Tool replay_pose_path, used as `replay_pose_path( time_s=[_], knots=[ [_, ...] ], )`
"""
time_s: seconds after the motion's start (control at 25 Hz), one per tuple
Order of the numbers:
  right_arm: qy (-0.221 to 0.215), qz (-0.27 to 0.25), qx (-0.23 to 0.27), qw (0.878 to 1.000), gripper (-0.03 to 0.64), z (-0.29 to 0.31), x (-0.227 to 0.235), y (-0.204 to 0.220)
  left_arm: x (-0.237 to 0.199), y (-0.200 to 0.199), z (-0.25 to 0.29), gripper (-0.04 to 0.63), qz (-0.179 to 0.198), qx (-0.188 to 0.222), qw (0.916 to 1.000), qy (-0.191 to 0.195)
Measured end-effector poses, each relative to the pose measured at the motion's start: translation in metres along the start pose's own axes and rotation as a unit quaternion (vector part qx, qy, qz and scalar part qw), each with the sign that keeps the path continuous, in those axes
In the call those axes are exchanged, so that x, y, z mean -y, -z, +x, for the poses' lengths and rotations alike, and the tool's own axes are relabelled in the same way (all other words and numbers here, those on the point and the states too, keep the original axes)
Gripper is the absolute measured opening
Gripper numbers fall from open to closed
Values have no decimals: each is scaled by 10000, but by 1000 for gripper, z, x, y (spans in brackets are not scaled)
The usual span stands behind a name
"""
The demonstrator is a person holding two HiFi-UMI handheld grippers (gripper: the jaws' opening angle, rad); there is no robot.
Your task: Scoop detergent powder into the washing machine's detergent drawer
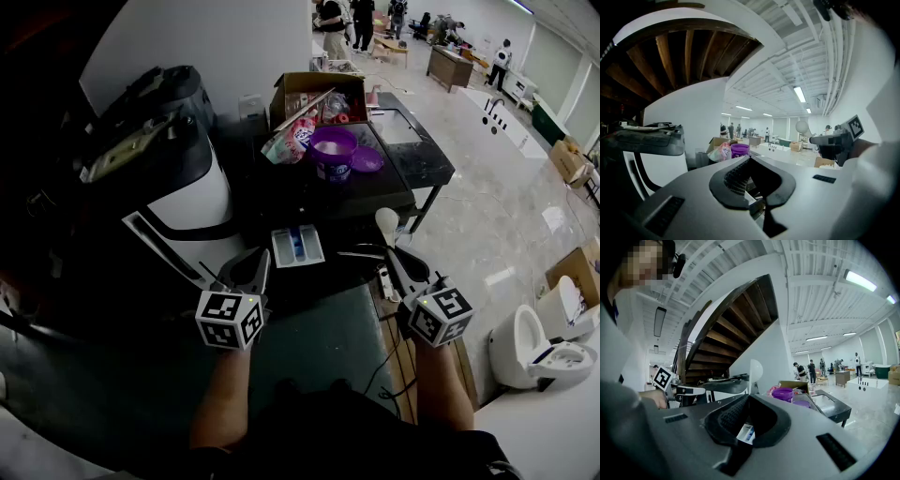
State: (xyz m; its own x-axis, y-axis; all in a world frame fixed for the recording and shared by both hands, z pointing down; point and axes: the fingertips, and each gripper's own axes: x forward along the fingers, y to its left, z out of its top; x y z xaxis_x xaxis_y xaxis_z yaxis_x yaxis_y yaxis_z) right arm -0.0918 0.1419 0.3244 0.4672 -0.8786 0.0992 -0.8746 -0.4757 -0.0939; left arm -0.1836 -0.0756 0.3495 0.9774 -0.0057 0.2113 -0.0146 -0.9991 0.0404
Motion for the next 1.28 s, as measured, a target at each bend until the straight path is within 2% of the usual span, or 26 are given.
replay_pose_path(
  time_s=[0.44,0.6,0.96,1.28],
  knots=[
    [41,100,89,9999,17,-26,29,2,34,9,15,8,105,-148,9998,50],
    [44,338,212,9992,18,-39,47,-1,49,5,23,8,154,-128,9998,45],
    [-43,473,277,9985,18,-71,79,2,92,-3,41,8,183,3,9998,40],
    [-16,627,200,9978,18,-76,102,18,97,5,61,9,110,-82,9999,23]
  ],
)
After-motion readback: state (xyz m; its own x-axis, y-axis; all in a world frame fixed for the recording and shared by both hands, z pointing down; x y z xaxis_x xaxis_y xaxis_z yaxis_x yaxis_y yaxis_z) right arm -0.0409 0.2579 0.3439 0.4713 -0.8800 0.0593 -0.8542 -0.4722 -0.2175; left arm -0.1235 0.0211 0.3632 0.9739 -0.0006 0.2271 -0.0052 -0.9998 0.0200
